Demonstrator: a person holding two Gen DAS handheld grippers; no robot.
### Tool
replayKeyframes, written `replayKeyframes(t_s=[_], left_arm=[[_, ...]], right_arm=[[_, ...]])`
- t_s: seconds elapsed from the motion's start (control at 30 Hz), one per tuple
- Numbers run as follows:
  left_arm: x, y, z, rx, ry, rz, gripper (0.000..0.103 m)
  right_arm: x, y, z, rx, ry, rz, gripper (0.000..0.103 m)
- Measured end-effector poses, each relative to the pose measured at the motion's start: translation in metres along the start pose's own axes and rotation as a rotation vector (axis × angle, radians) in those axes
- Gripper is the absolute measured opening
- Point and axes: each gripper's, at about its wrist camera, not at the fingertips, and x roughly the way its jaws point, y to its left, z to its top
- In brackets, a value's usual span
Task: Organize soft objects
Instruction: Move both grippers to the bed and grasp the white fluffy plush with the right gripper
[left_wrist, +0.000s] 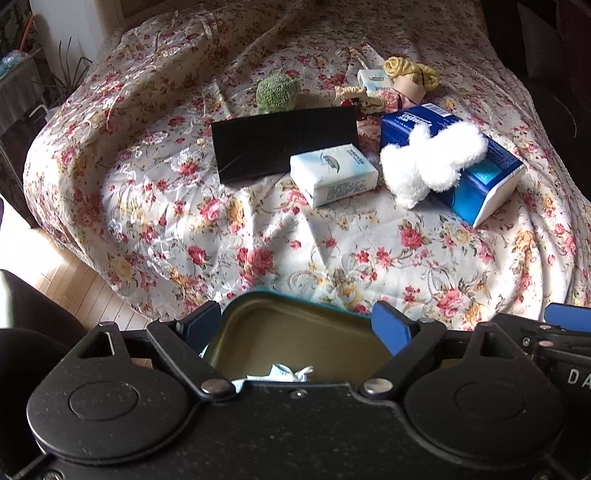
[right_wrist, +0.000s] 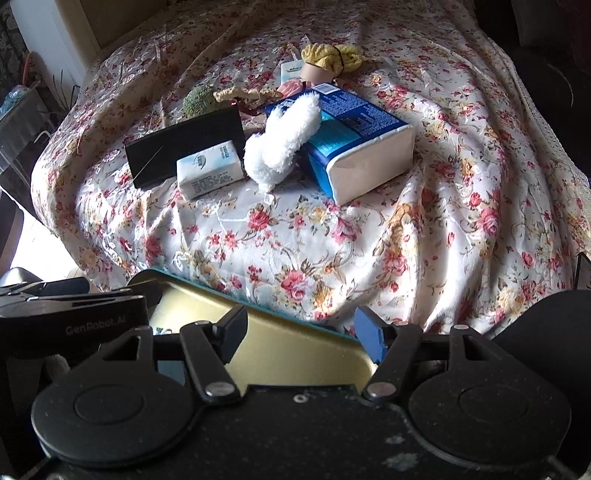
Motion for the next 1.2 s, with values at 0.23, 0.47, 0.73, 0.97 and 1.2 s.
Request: replayKeyframes(t_s=[0.23,0.47,0.73,0.97,1.2], left_arm=[[0.008,0.002,0.034,0.019,-0.047,-0.016,0.085],[0.026,0.006,0.056,0.032,-0.061,-0.036,0.085],[0.048,0.015,0.076,0.052,-0.087,-0.106,0.085],[0.070,0.024,0.077,0.019,-0.069,-0.136,0.085],[0.077,0.035,0.080,-0.041,-0.044,-0.157,0.085]], right_arm=[[0.007,0.000,0.037,0.006,-0.069,-0.009,0.067],[0.018,0.001,0.079,0.038,-0.146,0.008,0.069],[0.048,0.008,0.110,0.019,-0.167,-0.040,0.069],[0.077,0.017,0.121,0.007,-0.146,-0.064,0.069],[0.090,0.040,0.127,-0.083,-0.158,-0.108,0.036]])
